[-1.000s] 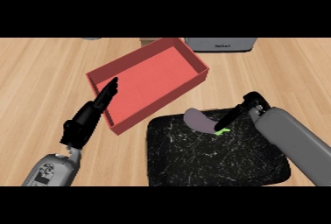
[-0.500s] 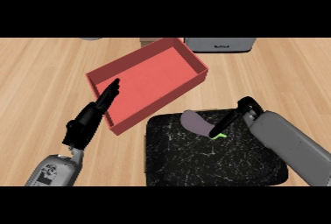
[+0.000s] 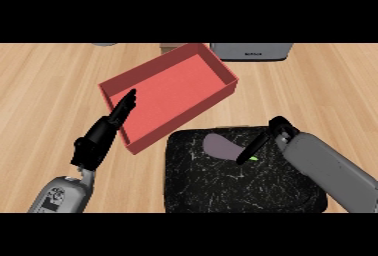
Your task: Pick the eggplant from the tray and place it in the cardboard box
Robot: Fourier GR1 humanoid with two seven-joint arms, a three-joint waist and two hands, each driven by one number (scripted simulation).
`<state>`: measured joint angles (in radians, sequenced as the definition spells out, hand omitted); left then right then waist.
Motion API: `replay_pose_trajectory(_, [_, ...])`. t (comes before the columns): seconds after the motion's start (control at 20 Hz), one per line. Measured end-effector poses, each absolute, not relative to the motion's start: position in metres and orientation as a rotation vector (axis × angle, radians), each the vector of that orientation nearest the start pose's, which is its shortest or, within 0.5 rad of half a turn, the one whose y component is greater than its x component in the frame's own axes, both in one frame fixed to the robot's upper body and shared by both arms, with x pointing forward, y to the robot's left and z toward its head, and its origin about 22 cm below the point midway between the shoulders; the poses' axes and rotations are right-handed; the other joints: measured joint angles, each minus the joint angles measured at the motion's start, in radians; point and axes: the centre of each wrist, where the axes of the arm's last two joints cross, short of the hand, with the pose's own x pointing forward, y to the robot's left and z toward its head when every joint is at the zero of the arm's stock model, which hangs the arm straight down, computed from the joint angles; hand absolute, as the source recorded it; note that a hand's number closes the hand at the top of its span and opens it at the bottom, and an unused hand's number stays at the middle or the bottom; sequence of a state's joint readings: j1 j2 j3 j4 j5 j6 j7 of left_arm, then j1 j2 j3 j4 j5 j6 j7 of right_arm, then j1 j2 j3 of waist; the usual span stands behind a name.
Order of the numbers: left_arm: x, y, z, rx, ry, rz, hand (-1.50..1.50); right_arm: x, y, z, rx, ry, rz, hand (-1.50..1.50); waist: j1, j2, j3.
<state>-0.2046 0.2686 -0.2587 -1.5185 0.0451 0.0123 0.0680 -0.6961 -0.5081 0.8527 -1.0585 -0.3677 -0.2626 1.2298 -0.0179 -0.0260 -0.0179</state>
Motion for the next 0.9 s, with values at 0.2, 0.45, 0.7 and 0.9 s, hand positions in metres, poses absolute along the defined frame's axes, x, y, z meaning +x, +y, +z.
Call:
replay_pose_trajectory(0.2, [0.281, 0.212, 0.041, -0.024, -1.590, -0.440, 0.00, 0.342, -0.185, 0.024, -0.541, -0.271, 0.527, -1.50, 0.003, -0.003, -0.002])
replay_pose_trajectory(0.45, [0.280, 0.216, 0.040, -0.026, -1.585, -0.441, 0.00, 0.341, -0.187, 0.024, -0.558, -0.274, 0.523, 1.50, 0.005, -0.005, -0.009])
replay_pose_trajectory(0.7, [0.284, 0.215, 0.040, -0.028, -1.585, -0.439, 0.00, 0.341, -0.187, 0.027, -0.581, -0.278, 0.542, 1.50, 0.004, -0.002, -0.010])
replay_pose_trajectory(0.9, [0.285, 0.212, 0.043, -0.040, -1.590, -0.460, 0.00, 0.329, -0.157, 0.034, -0.620, -0.443, 0.734, 1.50, 0.019, -0.001, -0.009])
